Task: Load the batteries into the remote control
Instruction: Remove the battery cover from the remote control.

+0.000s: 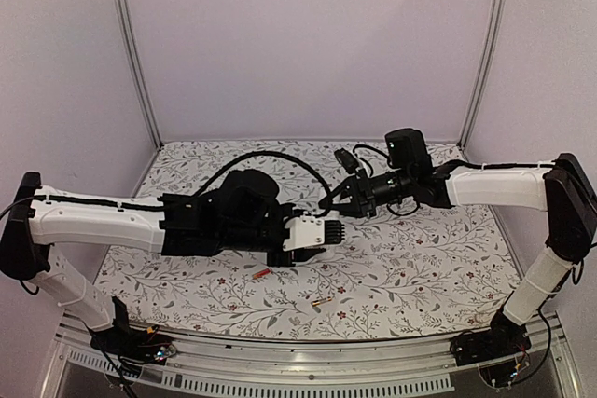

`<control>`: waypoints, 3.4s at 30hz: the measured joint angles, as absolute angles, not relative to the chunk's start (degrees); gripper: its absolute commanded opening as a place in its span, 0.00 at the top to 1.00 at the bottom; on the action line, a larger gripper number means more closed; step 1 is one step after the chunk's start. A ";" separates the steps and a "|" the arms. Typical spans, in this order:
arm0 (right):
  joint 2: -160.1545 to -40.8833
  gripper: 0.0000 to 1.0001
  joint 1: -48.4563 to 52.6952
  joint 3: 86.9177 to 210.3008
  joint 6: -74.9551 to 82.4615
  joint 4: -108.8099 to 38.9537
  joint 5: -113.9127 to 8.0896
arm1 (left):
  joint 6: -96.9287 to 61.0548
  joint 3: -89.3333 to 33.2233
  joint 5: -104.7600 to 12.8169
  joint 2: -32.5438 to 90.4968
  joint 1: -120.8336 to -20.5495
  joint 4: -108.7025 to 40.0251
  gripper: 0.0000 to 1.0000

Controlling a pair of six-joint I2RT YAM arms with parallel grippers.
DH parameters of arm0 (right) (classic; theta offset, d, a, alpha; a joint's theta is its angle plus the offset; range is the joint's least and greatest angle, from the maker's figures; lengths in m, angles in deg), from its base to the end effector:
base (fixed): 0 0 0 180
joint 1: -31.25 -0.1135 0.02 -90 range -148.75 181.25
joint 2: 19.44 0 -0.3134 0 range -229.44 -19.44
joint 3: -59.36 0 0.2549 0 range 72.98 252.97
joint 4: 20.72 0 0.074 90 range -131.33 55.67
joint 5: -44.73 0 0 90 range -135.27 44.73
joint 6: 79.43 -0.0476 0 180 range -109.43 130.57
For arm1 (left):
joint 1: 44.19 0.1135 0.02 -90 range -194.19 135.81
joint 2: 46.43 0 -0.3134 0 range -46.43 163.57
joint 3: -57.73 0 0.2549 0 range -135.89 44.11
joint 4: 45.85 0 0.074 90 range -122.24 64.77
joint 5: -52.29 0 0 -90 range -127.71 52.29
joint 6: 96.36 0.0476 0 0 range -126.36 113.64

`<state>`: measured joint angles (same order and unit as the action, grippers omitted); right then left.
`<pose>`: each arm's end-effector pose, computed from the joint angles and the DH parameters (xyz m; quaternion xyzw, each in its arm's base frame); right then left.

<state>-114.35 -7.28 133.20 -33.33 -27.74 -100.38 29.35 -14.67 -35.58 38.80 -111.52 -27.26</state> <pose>0.2682 0.2635 0.2864 -0.2021 0.7706 0.5989 0.0816 0.1351 -0.3188 0.3058 0.6770 0.5497 -0.1177 0.4751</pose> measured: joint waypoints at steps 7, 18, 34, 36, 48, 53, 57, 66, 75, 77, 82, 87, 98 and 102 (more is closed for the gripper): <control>-114.44 1.00 -7.32 133.20 -33.38 -27.72 -100.27 | 30.74 -14.67 -34.60 38.80 -111.76 -27.28 0.60; -117.48 1.00 -7.32 133.20 -34.34 -27.70 -99.99 | 31.40 -14.65 -34.55 37.77 -111.96 -27.35 0.61; -117.43 1.00 -6.82 133.20 -35.95 -27.70 -100.69 | 31.82 -13.88 -33.98 37.29 -111.96 -26.56 0.62; -117.43 1.00 -6.60 133.20 -36.20 -27.63 -100.93 | 31.86 -13.88 -33.94 37.49 -111.96 -26.37 0.61; -117.43 1.00 -5.81 132.04 -40.30 -23.15 -101.37 | 31.49 -13.91 -32.76 38.47 -111.96 -25.30 0.45; -117.41 1.00 -5.31 131.54 -41.16 -22.06 -101.06 | 29.00 -13.91 -32.48 37.99 -111.96 -25.01 0.33; -117.35 1.00 -4.63 130.93 -41.13 -21.82 -99.29 | 23.66 -13.91 -32.32 35.28 -111.33 -25.03 0.30; -117.04 1.00 -4.30 130.27 -41.05 -20.68 -93.76 | -2.13 -23.48 -30.86 37.34 -107.28 -19.98 0.36; -116.78 1.00 -4.26 130.27 -41.03 -20.14 -92.06 | -18.00 -31.13 -33.70 45.80 -106.54 -10.17 0.40; -116.67 1.00 -4.24 130.27 -41.03 -20.14 -91.97 | -19.37 -31.54 -34.09 46.91 -106.52 -8.23 0.40; -116.41 1.00 -4.19 130.27 -41.03 -20.14 -91.84 | -20.99 -32.61 -34.25 48.81 -106.54 -5.36 0.42; -115.77 1.00 -4.19 130.27 -41.05 -20.14 -91.79 | -21.38 -33.60 -34.07 50.28 -106.54 -3.64 0.44; -115.29 1.00 -3.95 130.27 -40.81 -20.16 -91.31 | -21.73 -35.30 -34.01 51.48 -106.52 -2.54 0.69; -115.27 1.00 -3.82 130.27 -40.57 -20.20 -91.22 | -22.08 -35.41 -33.57 51.57 -106.15 -1.71 0.74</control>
